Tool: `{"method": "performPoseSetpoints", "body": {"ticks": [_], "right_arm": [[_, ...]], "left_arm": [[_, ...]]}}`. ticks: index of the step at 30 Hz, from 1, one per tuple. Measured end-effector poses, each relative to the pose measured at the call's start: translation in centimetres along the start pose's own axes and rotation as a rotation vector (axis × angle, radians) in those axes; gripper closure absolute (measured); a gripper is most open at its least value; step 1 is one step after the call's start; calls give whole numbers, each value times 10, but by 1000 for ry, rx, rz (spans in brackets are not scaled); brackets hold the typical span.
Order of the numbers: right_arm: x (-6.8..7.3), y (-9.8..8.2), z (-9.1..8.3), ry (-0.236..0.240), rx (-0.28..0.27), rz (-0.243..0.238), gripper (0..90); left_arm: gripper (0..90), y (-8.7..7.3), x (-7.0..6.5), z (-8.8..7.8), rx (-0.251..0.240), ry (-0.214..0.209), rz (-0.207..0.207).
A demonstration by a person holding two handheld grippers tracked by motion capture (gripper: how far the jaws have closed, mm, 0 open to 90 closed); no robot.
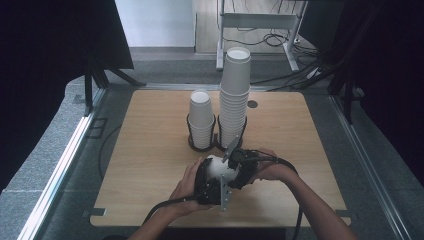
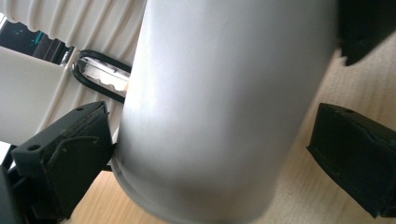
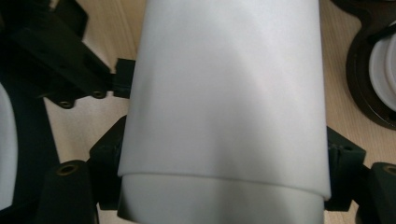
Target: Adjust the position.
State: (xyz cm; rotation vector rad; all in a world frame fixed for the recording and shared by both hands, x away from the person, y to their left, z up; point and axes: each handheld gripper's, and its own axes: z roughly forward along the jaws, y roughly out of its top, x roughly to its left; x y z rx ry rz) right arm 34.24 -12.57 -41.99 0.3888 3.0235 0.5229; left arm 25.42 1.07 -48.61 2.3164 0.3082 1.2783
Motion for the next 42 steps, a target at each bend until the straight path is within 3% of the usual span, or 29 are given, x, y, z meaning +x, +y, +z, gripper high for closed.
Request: {"method": "performPoseSetpoints", "body": {"ticks": [10,12,13,14,22,24,28,35,42], "right_arm": [[-9,-12,-4,-38,-66,59,235],[-11,-14,-5,-44,-85,70,235],[-11,-16,-5,-47,-94,75,234],[-12,-17,-6,-48,-106,79,235],[-11,-25,-5,-55,-211,122,234],[-10,-28,-4,-68,-256,135,234],[-9,-31,-2,-79,-290,159,234],[-7,-40,2,-81,-384,217,234],[0,-48,5,-84,-473,256,234]], "left_arm": [[0,-3,1,-8,-10,-15,-36],[0,-6,1,-8,-27,-15,-72],[0,-7,2,-10,-18,-18,-71],[0,-9,2,-10,-32,-21,-101],[2,-23,16,-18,-13,-68,-215],[8,-27,21,-19,-14,-82,-262],[21,-34,27,-17,-8,-92,-325],[42,-42,37,-13,16,-144,-470],[67,-44,50,-13,-8,-209,-598]]}}
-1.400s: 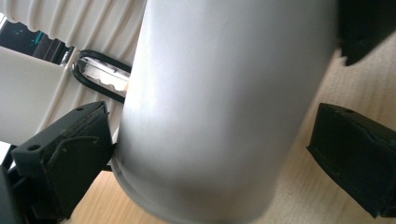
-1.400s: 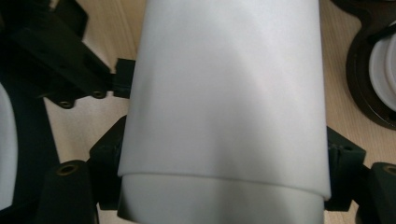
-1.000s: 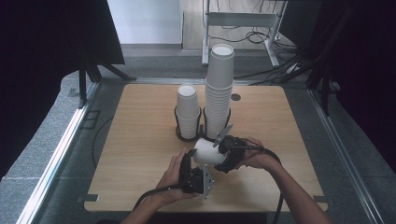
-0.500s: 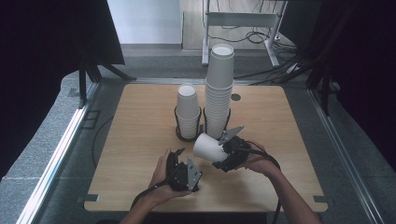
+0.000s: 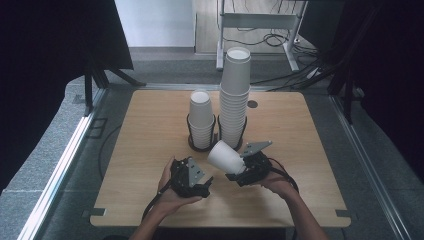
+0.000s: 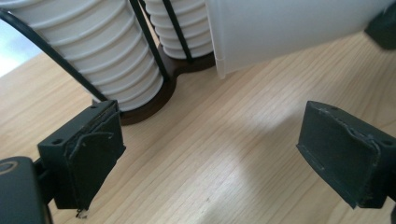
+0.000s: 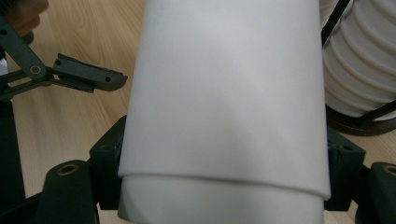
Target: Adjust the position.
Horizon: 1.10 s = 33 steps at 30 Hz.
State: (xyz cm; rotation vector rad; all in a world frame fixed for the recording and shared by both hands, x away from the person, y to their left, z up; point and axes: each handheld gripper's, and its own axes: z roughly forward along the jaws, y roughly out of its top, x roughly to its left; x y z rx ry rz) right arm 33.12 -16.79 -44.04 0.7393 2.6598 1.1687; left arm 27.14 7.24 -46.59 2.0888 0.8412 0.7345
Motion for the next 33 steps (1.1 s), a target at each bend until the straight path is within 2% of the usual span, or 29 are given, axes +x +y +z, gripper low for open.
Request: {"method": "performPoseSetpoints", "body": {"ticks": [6,9,16,23,29,33], "right_arm": [[5,-9,-3,-5,-75,33,234],[6,-16,-3,-12,-114,57,234],[4,-29,1,-21,-225,118,233],[5,-36,6,-18,-259,140,232],[7,-42,11,-15,-274,150,233],[7,-45,11,13,-320,182,233]], "left_arm": [[107,5,6,-3,-34,-29,-89],[128,2,8,-3,-33,-36,-116],[133,-3,11,-1,-24,-53,-148],[140,-5,13,-2,-27,-52,-168],[143,-9,15,-1,-19,-73,-198],[144,-9,16,-1,-25,-88,-216]]}}
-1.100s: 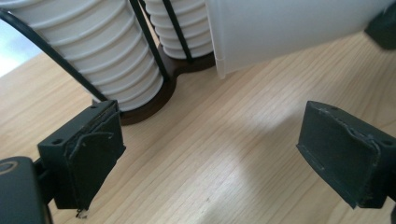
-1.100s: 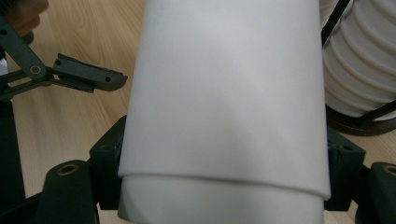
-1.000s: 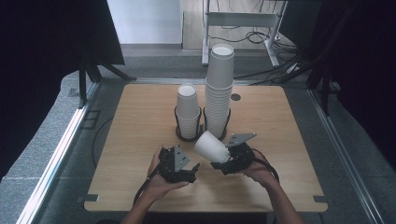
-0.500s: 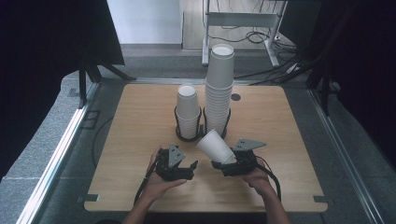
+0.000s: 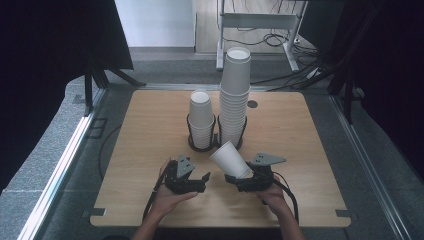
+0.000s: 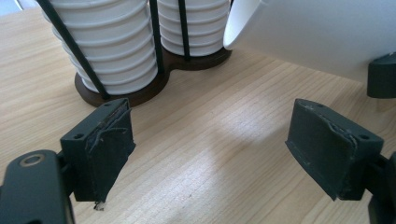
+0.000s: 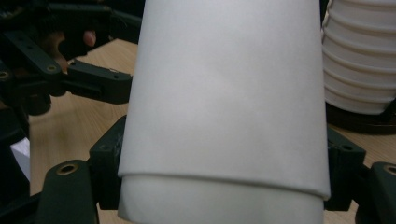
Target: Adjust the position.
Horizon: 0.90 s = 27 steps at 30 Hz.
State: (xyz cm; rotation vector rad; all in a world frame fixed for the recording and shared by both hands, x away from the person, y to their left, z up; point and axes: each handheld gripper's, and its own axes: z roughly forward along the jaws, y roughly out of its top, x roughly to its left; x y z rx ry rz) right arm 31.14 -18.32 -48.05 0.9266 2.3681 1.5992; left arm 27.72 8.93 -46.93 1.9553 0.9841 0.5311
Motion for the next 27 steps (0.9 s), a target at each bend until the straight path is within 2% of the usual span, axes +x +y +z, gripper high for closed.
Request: {"method": "performPoseSetpoints", "body": {"ticks": [9,17,27], "right_arm": [[3,-11,-3,-4,-88,15,232],[6,-14,-8,-5,-176,6,232],[10,-14,-9,-13,-205,-18,232]], "left_arm": [[145,-8,3,2,20,-15,-24],[146,-8,5,-1,1,-42,-58],[146,-8,10,-4,-22,-72,-102]]}}
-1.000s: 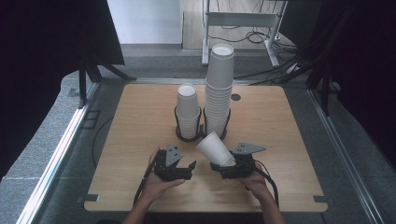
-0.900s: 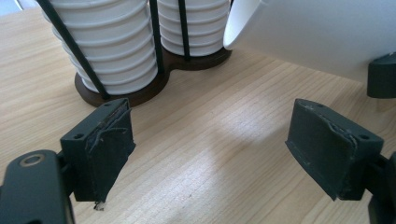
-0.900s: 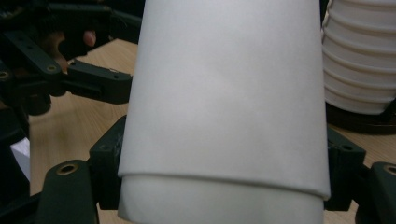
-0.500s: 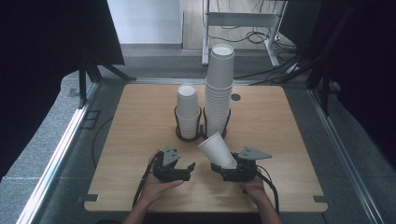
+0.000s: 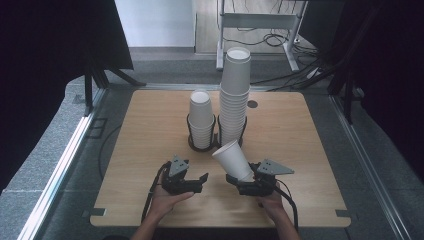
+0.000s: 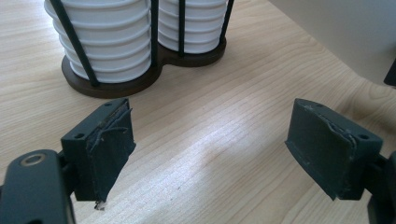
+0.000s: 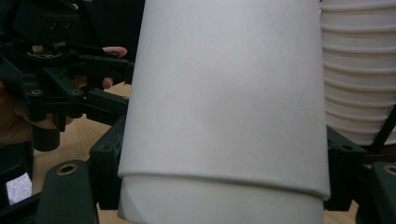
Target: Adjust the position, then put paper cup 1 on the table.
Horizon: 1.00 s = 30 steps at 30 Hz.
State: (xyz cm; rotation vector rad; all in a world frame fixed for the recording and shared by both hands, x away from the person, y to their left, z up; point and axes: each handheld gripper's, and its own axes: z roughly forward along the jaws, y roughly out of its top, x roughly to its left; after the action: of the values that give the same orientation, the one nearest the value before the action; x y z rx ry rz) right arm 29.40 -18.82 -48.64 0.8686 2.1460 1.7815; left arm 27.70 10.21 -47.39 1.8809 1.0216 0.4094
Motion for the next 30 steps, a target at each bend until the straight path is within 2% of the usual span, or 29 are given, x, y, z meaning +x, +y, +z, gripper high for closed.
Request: {"method": "performPoseSetpoints", "body": {"ticks": [4,14,20,26,30], "right_arm": [[2,0,1,-10,11,-22,232],[8,0,3,-5,-9,-49,232],[10,0,2,-9,-21,-57,232],[13,0,4,-8,-26,-68,232],[17,-2,7,-3,-25,-78,232]], "left_arm": [[146,0,2,-1,-13,-28,-28],[146,3,7,-5,-38,-115,-113],[149,6,9,-9,-70,-184,-158],[146,8,12,-12,-109,-263,-225],[144,8,12,-13,-134,-300,-256]]}}
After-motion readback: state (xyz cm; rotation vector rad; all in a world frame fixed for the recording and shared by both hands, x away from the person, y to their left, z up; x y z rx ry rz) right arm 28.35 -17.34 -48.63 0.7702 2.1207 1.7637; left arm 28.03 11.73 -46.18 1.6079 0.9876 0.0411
